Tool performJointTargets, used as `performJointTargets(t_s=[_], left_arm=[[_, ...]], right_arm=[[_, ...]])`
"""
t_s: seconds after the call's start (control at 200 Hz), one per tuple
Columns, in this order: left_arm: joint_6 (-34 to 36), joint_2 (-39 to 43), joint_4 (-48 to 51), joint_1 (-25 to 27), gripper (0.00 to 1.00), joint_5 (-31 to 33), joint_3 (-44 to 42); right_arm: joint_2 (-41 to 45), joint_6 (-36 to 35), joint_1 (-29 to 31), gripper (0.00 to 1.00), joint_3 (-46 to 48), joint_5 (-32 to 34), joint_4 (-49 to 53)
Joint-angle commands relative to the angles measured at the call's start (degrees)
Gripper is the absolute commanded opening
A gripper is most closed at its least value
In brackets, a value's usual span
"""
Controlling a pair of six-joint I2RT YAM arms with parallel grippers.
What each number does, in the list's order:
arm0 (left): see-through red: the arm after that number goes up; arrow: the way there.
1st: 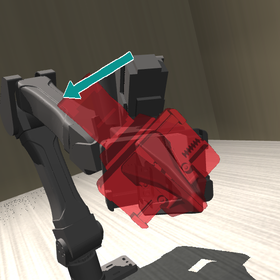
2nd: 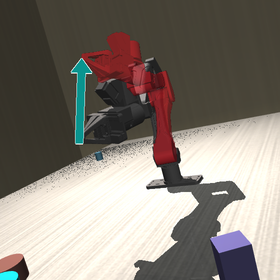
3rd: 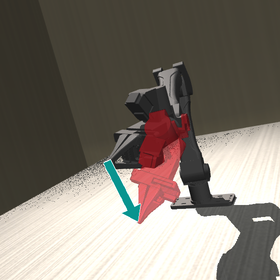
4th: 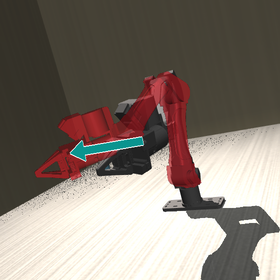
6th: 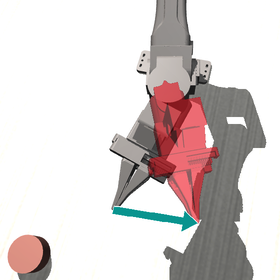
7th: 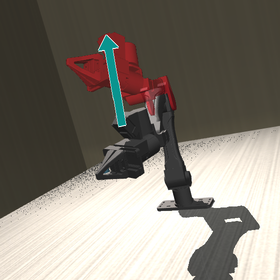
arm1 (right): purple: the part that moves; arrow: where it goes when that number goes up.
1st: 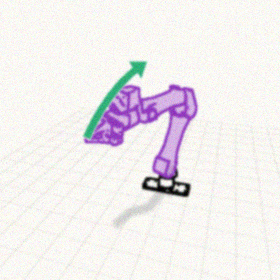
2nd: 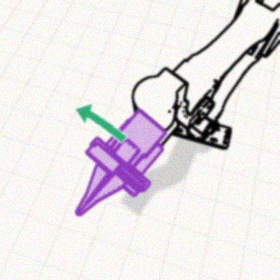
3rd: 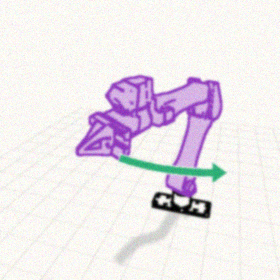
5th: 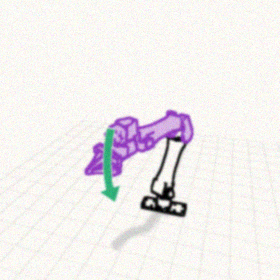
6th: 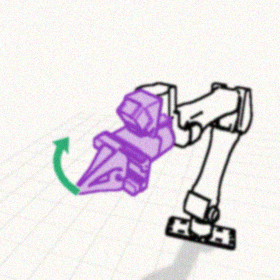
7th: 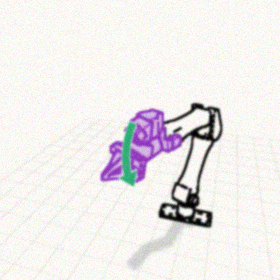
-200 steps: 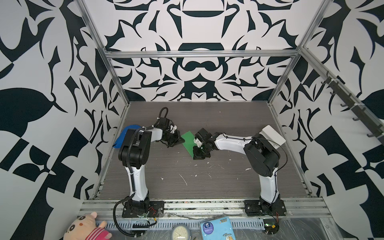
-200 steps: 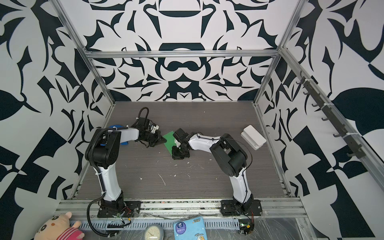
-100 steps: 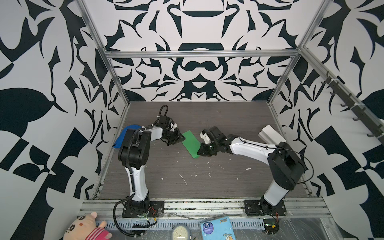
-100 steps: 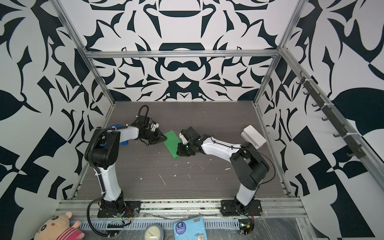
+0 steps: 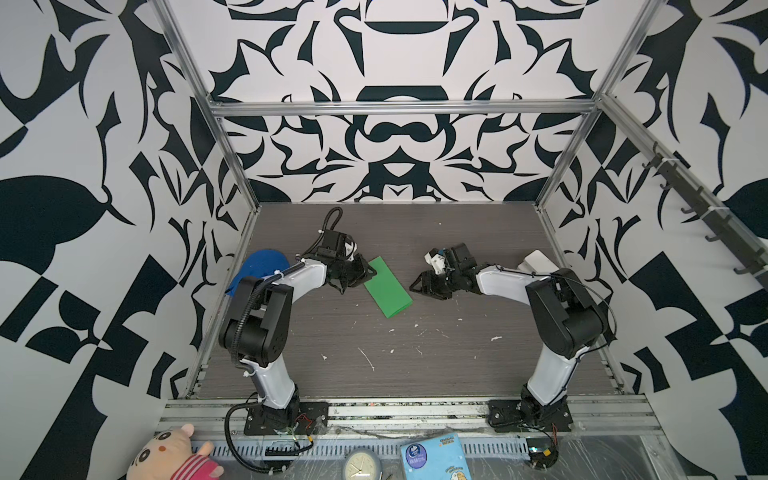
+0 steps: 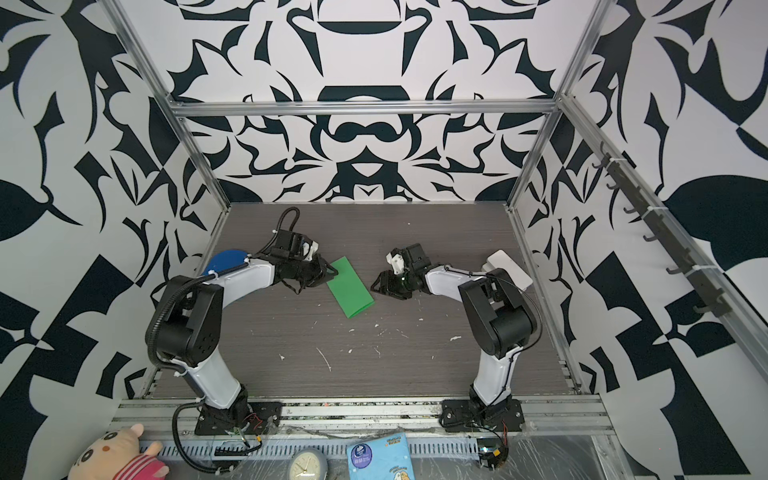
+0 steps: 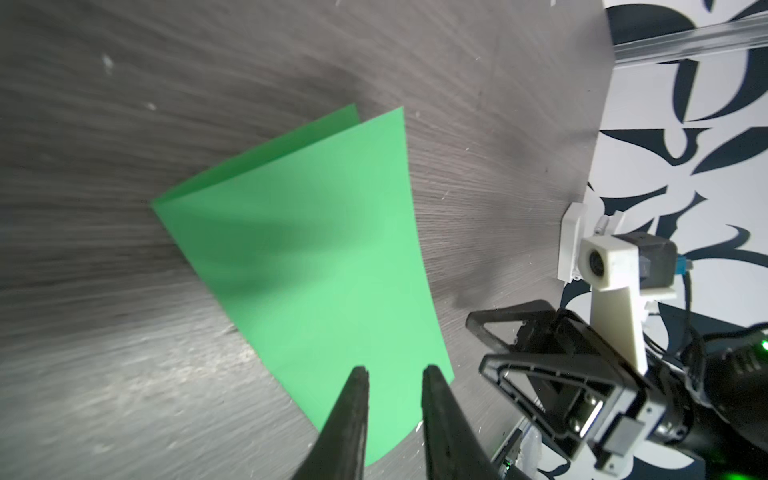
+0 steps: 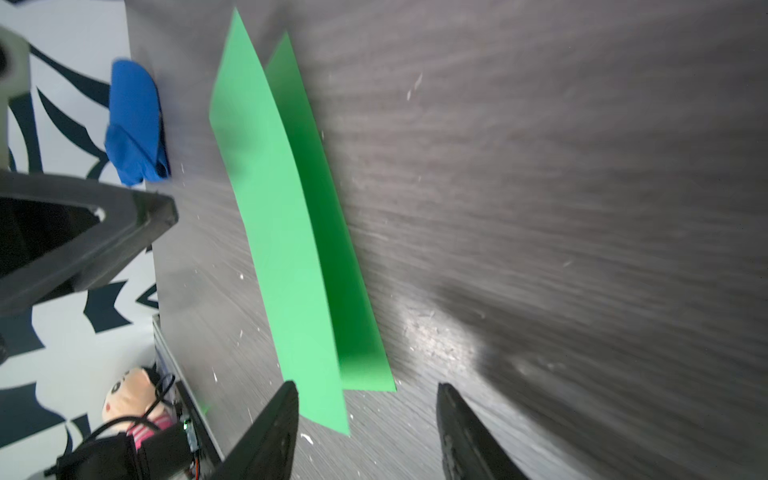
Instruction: Fold a paper plane with a square sheet of paper (pick it up from the middle)
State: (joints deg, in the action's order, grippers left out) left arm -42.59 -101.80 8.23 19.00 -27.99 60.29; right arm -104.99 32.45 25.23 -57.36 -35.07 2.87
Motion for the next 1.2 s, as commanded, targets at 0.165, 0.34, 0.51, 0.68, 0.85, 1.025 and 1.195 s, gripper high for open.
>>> performJointTargets(t_s=[0.165, 0.34, 0.51, 0.68, 0.85, 1.025, 1.195], left_arm=[[-1.49, -5.05, -1.85, 0.35, 0.21, 2.51, -0.78], [-1.59, -4.90, -2.60, 0.35, 0.21, 2.83, -1.56], [-1.49, -5.25, -2.95, 0.38, 0.21, 2.63, -1.87], [-1.36, -5.48, -3.13, 0.27, 0.21, 2.56, -2.20], [-1.28, -5.78, -3.54, 0.29, 0.20, 2.48, -2.61], [-0.75, -6.44, -3.57, 0.32, 0.18, 2.42, -2.82], [-0.20, -7.66, -3.48, 0.33, 0.16, 2.55, -2.76]], right_arm=[[-2.48, -2.98, 0.51, 0.54, -3.55, -7.63, -0.09], [-4.14, -2.83, 1.09, 0.49, -4.42, -9.48, 0.05], [-5.31, -2.30, 1.83, 0.43, -5.04, -10.29, -0.08], [-5.05, -0.23, 1.99, 0.35, -3.87, -11.44, -2.85], [-5.14, 1.48, 2.06, 0.20, -3.34, -11.43, -3.53], [-5.50, 0.28, 2.19, 0.08, -4.92, -6.56, 2.30], [-5.32, 0.17, 2.28, 0.08, -5.43, -3.81, 4.61]])
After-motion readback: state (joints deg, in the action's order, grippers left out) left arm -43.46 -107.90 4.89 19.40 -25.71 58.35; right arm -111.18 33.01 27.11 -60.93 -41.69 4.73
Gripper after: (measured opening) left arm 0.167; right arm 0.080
